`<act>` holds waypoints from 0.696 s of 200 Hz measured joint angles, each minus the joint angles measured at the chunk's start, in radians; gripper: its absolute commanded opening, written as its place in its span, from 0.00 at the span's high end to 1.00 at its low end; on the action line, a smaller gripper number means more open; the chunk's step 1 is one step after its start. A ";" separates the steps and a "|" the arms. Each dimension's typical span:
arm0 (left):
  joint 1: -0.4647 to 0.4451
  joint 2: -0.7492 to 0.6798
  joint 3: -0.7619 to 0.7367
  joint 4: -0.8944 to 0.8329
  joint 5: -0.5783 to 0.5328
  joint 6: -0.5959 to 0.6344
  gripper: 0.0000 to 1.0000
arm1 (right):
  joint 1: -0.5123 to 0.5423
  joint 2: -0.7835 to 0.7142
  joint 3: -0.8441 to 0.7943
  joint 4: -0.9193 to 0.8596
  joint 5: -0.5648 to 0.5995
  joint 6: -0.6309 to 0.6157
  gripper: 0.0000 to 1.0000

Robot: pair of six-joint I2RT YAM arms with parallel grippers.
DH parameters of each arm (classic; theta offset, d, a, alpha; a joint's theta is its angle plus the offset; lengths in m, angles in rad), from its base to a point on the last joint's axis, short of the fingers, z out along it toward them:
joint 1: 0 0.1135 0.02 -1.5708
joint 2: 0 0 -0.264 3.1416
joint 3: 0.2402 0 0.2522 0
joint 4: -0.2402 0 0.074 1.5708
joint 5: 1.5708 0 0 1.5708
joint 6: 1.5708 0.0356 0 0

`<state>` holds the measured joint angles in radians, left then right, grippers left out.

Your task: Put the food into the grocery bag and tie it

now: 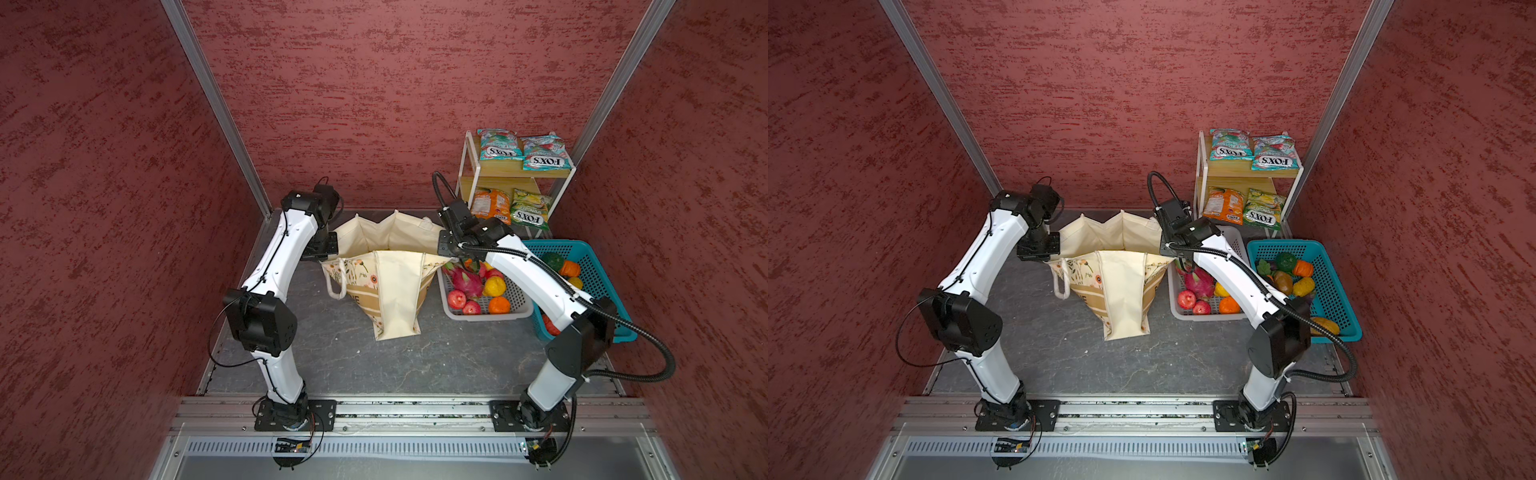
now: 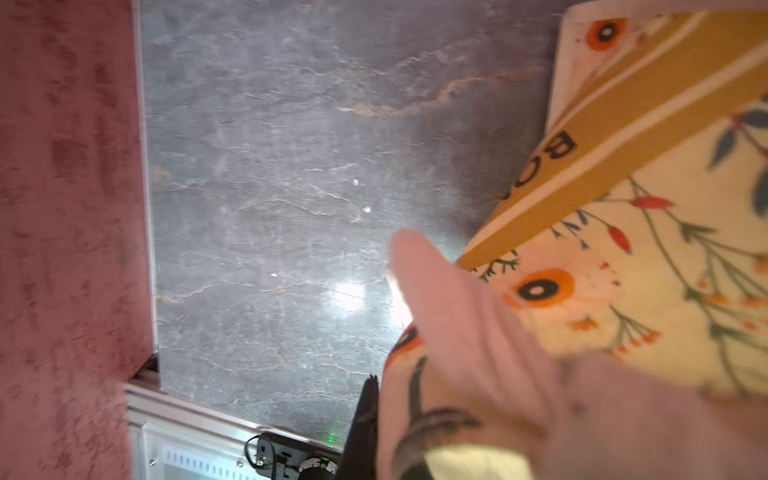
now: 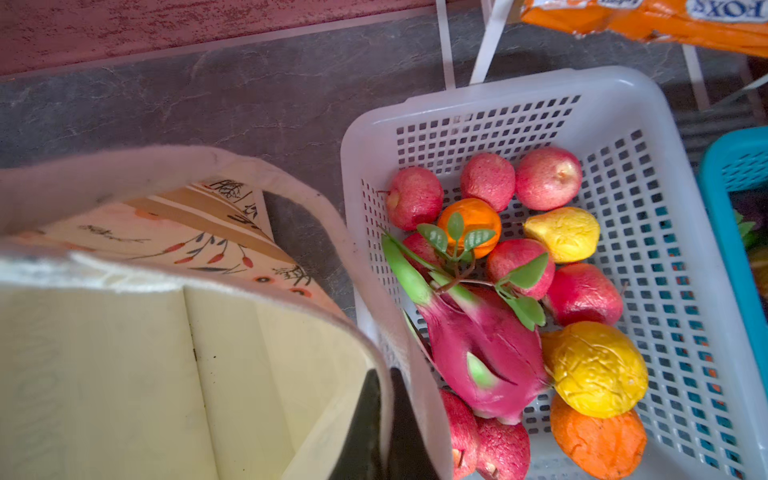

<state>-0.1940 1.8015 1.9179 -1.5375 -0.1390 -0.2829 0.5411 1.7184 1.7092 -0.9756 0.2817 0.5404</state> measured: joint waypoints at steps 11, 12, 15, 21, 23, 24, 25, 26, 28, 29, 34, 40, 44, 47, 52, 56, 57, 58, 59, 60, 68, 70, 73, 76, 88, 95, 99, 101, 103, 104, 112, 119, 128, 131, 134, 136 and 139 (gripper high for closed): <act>0.003 -0.015 -0.024 0.027 0.055 0.002 1.00 | -0.011 -0.002 -0.017 0.012 -0.034 -0.007 1.00; 0.003 -0.016 -0.026 0.029 0.059 0.003 1.00 | -0.012 -0.002 -0.019 0.014 -0.039 -0.007 1.00; 0.004 -0.022 -0.034 0.039 0.080 0.001 1.00 | -0.014 -0.002 -0.023 0.016 -0.050 -0.009 1.00; 0.006 -0.036 -0.050 0.060 0.123 -0.004 1.00 | -0.019 -0.002 -0.030 0.023 -0.071 -0.009 1.00; 0.008 -0.039 -0.054 0.065 0.129 -0.006 0.99 | -0.020 -0.002 -0.032 0.027 -0.078 -0.010 1.00; 0.009 -0.042 -0.058 0.070 0.140 -0.007 0.99 | -0.020 -0.002 -0.033 0.027 -0.080 -0.010 1.00; 0.009 -0.044 -0.059 0.072 0.144 -0.009 0.98 | -0.021 -0.002 -0.034 0.029 -0.082 -0.010 1.00; 0.009 -0.045 -0.061 0.074 0.147 -0.010 0.98 | -0.021 -0.002 -0.035 0.031 -0.086 -0.009 1.00; 0.010 -0.051 -0.066 0.081 0.165 -0.013 0.96 | -0.021 -0.002 -0.037 0.032 -0.093 -0.009 1.00; 0.011 -0.054 -0.069 0.086 0.173 -0.016 0.96 | -0.021 -0.002 -0.038 0.035 -0.098 -0.009 1.00; 0.013 -0.064 -0.079 0.100 0.202 -0.023 0.92 | -0.021 -0.002 -0.041 0.041 -0.112 -0.009 1.00; 0.016 -0.078 -0.090 0.119 0.239 -0.035 0.85 | -0.021 -0.002 -0.044 0.050 -0.130 -0.007 1.00; 0.018 -0.086 -0.095 0.129 0.262 -0.043 0.81 | -0.021 -0.003 -0.046 0.058 -0.143 -0.005 1.00; 0.020 -0.093 -0.100 0.140 0.285 -0.046 0.78 | -0.021 -0.004 -0.048 0.065 -0.152 -0.002 1.00; 0.023 -0.102 -0.105 0.153 0.309 -0.064 0.75 | -0.020 -0.006 -0.051 0.074 -0.165 0.000 1.00; 0.026 -0.110 -0.108 0.164 0.332 -0.066 0.72 | -0.019 -0.008 -0.053 0.080 -0.174 0.003 1.00; 0.026 -0.111 -0.108 0.165 0.336 -0.070 0.71 | -0.019 -0.008 -0.053 0.081 -0.176 0.003 1.00; 0.026 -0.113 -0.109 0.167 0.341 -0.074 0.71 | -0.019 -0.009 -0.055 0.084 -0.180 0.005 1.00; 0.027 -0.115 -0.110 0.171 0.348 -0.079 0.70 | -0.019 -0.009 -0.055 0.085 -0.182 0.005 1.00; 0.027 -0.116 -0.111 0.173 0.351 -0.078 0.70 | -0.019 -0.010 -0.056 0.088 -0.186 0.006 1.00; 0.033 -0.128 -0.116 0.191 0.387 -0.090 0.66 | -0.016 -0.013 -0.058 0.100 -0.203 0.011 1.00; 0.034 -0.129 -0.117 0.194 0.393 -0.092 0.65 | -0.016 -0.014 -0.059 0.103 -0.206 0.013 1.00; 0.036 -0.133 -0.119 0.199 0.405 -0.103 0.64 | -0.015 -0.016 -0.061 0.108 -0.212 0.015 1.00; 0.038 -0.135 -0.121 0.204 0.417 -0.105 0.63 | -0.014 -0.017 -0.062 0.113 -0.217 0.018 0.99; 0.044 -0.139 -0.125 0.218 0.452 -0.120 0.61 | -0.010 -0.023 -0.069 0.132 -0.239 0.027 0.97; 0.047 -0.139 -0.130 0.225 0.469 -0.129 0.61 | -0.009 -0.026 -0.073 0.142 -0.250 0.032 0.96; 0.049 -0.139 -0.134 0.228 0.479 -0.132 0.60 | -0.008 -0.027 -0.076 0.146 -0.256 0.034 0.94; 0.049 -0.139 -0.135 0.229 0.481 -0.133 0.60 | -0.008 -0.028 -0.076 0.148 -0.257 0.035 0.94; 0.050 -0.139 -0.137 0.230 0.486 -0.134 0.60 | -0.008 -0.028 -0.077 0.150 -0.259 0.037 0.93; 0.050 -0.139 -0.138 0.231 0.487 -0.134 0.60 | -0.008 -0.028 -0.077 0.151 -0.260 0.037 0.93; 0.050 -0.139 -0.146 0.235 0.503 -0.141 0.62 | -0.007 -0.032 -0.082 0.161 -0.269 0.042 0.90; 0.052 -0.139 -0.152 0.238 0.516 -0.147 0.64 | -0.007 -0.034 -0.085 0.165 -0.275 0.048 0.88; 0.052 -0.139 -0.156 0.240 0.532 -0.158 0.69 | -0.007 -0.035 -0.087 0.168 -0.285 0.052 0.86; 0.052 -0.139 -0.156 0.240 0.536 -0.156 0.71 | -0.007 -0.035 -0.088 0.169 -0.289 0.055 0.84; 0.052 -0.139 -0.157 0.241 0.540 -0.160 0.73 | -0.006 -0.035 -0.088 0.170 -0.291 0.055 0.82; 0.052 -0.139 -0.157 0.242 0.544 -0.164 0.74 | -0.006 -0.035 -0.088 0.171 -0.295 0.056 0.81; 0.052 -0.139 -0.157 0.244 0.547 -0.161 0.76 | -0.006 -0.035 -0.089 0.173 -0.298 0.058 0.78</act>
<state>-0.1417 1.6627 1.7611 -1.2938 0.4080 -0.4438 0.5350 1.6836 1.6207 -0.8028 -0.0158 0.5983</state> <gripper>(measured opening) 0.305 0.146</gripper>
